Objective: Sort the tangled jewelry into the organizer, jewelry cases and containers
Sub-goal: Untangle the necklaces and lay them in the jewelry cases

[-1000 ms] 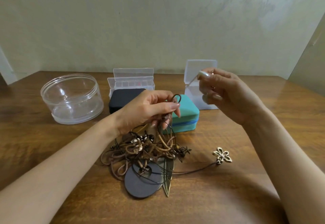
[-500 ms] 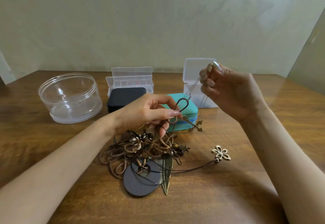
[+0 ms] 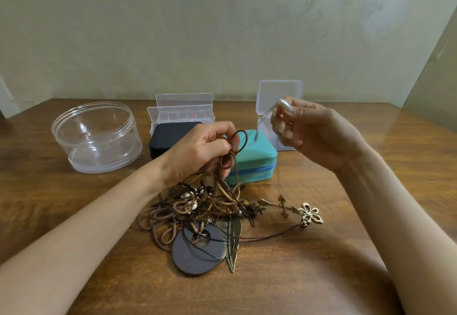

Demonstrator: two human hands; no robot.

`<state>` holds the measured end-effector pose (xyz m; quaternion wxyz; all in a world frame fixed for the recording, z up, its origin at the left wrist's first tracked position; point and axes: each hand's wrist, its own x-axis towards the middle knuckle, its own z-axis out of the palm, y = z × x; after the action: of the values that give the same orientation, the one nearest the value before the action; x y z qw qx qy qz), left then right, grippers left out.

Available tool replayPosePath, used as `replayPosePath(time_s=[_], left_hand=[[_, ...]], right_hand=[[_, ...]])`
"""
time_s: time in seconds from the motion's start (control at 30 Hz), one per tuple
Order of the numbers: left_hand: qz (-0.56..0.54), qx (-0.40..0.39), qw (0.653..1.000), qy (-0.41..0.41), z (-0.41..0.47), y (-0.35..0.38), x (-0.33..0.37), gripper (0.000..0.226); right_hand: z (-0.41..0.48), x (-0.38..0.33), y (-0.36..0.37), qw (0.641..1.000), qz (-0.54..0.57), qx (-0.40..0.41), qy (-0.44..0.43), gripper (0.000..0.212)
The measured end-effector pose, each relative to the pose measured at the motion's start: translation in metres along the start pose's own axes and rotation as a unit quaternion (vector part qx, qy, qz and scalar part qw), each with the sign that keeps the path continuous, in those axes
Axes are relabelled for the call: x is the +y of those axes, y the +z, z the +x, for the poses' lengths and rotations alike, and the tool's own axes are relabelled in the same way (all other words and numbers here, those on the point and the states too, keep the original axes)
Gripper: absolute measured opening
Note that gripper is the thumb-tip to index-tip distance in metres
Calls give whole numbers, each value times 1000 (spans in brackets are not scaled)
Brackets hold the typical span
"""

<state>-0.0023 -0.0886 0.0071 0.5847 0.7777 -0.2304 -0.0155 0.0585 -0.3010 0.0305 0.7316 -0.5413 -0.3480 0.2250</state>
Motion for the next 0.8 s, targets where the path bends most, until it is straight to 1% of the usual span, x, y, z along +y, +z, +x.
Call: replayPosePath(time_s=[0.13, 0.2, 0.3, 0.4, 0.53, 0.6, 0.73, 0.8], left_hand=[[15, -12, 1000, -3, 1, -1, 0, 11], [41, -5, 999, 6, 2, -1, -1, 14], [39, 45, 997, 44, 3, 1, -1, 20], [-21, 103, 992, 70, 2, 1, 2, 24], [-66, 147, 984, 75, 3, 3, 6, 17], [-62, 140, 985, 80, 2, 5, 6, 14], [-54, 87, 992, 67, -1, 8, 4, 14], [-50, 65, 995, 55, -2, 8, 4, 15]], right_hand=[[1, 2, 2, 999, 29, -21, -30, 12], [2, 2, 3, 999, 35, -30, -29, 13], [1, 0, 3, 999, 29, -8, -13, 16], [0, 1, 2, 1000, 22, 7, 5, 25], [2, 2, 0, 1000, 11, 5, -6, 23], [4, 4, -2, 999, 23, 5, -25, 19], [3, 3, -6, 990, 126, 34, -61, 18], [2, 1, -8, 986, 146, 37, -66, 15]])
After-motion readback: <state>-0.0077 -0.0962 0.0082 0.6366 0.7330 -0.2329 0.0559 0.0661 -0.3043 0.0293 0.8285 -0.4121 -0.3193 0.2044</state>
